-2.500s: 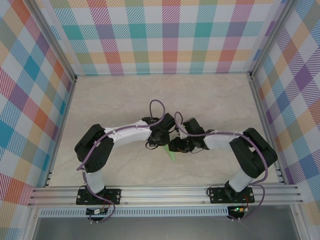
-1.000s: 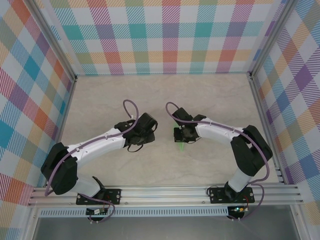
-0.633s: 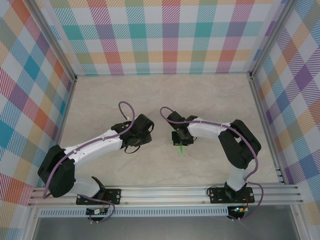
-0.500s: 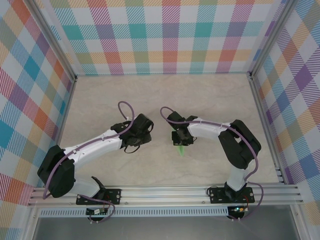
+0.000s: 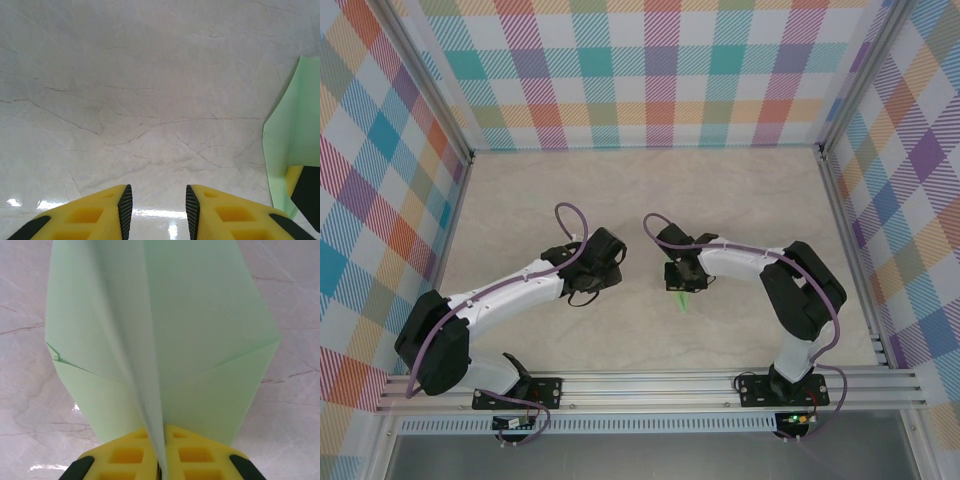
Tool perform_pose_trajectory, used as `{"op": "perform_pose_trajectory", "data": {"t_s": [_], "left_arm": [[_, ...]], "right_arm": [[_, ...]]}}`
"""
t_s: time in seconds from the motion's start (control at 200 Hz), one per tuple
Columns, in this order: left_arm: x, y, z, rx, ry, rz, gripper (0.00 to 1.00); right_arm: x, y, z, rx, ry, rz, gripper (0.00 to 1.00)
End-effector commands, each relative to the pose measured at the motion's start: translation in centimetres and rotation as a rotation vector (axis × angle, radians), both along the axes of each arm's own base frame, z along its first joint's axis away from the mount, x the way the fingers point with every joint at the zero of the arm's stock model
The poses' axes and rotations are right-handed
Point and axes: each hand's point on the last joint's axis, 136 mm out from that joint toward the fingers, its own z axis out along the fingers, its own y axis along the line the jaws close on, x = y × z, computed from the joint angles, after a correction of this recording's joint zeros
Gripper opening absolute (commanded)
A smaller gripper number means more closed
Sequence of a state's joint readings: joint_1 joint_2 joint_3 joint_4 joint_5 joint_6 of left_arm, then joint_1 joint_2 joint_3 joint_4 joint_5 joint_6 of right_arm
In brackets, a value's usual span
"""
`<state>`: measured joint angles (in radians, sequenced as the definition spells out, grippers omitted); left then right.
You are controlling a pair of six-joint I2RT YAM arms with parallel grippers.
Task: Fold a paper plane with a square sheet of paper (pick it up from the middle)
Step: Move a paper plane to the center of the table.
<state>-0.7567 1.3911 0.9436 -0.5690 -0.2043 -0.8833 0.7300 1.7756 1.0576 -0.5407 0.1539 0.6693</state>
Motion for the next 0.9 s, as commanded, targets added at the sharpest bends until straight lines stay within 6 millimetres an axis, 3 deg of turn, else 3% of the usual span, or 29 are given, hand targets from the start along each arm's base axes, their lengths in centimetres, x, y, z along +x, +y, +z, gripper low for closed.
{"op": "perform_pose_trajectory", "data": {"t_s": [0.0, 0.245, 0.345, 0.675, 0.765, 0.895], "left_arm": [[0.2, 0.6, 0.7, -0.005, -0.031, 0.031, 0.36], [0.0, 1.1, 0.9, 0.004, -0.034, 0.039, 0.36], [0.0, 1.2, 0.9, 0.008, -0.036, 0.041, 0.37], [0.0, 1.3, 0.8, 0.013, -0.034, 0.038, 0.37], [0.1, 1.2, 0.9, 0.011, -0.036, 0.037, 0.36], [0.2, 1.4, 1.3, 0.019, -0.048, 0.034, 0.36]], "right_arm": [[1.7, 1.1, 1.5, 0.046, -0.028, 0.017, 0.09], [4.1, 2.5, 1.7, 0.044, -0.050, 0.007, 0.07], [4.7, 3.0, 0.8, 0.036, -0.029, 0.016, 0.07], [4.1, 2.8, -2.4, -0.022, 0.063, 0.014, 0.10], [4.2, 2.9, -1.6, -0.013, 0.052, 0.014, 0.12], [5.4, 3.5, 1.7, 0.010, -0.009, 0.034, 0.15]]}}
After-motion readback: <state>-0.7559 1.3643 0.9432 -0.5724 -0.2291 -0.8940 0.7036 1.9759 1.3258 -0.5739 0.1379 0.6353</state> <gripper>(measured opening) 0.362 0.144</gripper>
